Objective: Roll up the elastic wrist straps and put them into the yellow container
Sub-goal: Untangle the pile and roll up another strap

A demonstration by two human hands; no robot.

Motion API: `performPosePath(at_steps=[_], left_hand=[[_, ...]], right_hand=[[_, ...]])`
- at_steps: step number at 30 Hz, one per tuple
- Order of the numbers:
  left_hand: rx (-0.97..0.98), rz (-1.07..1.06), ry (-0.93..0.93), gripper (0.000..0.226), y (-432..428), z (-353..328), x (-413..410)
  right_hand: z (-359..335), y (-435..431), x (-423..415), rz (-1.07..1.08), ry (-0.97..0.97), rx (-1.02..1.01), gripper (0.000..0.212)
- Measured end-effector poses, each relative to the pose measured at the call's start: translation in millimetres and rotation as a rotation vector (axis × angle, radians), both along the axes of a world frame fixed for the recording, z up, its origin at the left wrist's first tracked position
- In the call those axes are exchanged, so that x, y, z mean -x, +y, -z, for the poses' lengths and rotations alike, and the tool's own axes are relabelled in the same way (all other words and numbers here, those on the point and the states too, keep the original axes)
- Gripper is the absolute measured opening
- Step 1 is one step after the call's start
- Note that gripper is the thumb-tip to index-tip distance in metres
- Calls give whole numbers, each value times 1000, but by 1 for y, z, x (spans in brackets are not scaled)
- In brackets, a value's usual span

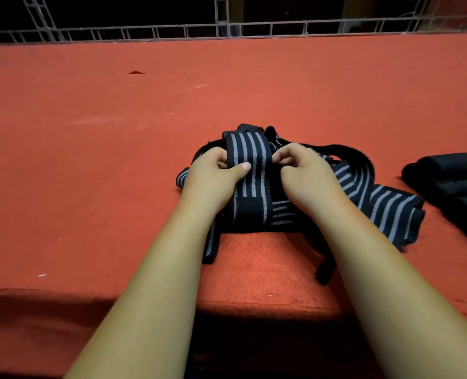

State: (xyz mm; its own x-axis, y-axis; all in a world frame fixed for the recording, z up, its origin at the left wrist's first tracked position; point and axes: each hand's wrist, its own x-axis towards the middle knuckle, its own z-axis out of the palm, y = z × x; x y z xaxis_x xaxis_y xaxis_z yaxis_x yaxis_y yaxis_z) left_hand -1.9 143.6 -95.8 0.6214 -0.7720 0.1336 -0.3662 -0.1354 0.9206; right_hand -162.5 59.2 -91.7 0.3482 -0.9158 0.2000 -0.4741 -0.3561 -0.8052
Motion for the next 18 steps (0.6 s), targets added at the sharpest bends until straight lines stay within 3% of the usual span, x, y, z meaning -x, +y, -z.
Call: performPosePath(at_steps=[5, 9, 11, 14, 16, 18], left_hand=[[120, -176, 174, 18, 4, -12, -7], [53, -340, -4, 31, 10, -18, -13], [49, -402, -94, 49, 13, -20, -9], [-138, -489, -447, 85, 13, -18, -1], [-84, -353, -640, 75, 12, -20, 4], [18, -47, -673, 64, 4, -20, 13]], right_hand=[[10, -11, 12, 63, 146, 58, 45], [22, -20, 11, 84, 140, 135, 18], [24, -20, 11, 126, 137, 163, 18], [25, -19, 13, 107, 127, 184, 17], [24, -19, 13, 37, 137, 208, 26], [21, -18, 13, -14, 139, 225, 30]])
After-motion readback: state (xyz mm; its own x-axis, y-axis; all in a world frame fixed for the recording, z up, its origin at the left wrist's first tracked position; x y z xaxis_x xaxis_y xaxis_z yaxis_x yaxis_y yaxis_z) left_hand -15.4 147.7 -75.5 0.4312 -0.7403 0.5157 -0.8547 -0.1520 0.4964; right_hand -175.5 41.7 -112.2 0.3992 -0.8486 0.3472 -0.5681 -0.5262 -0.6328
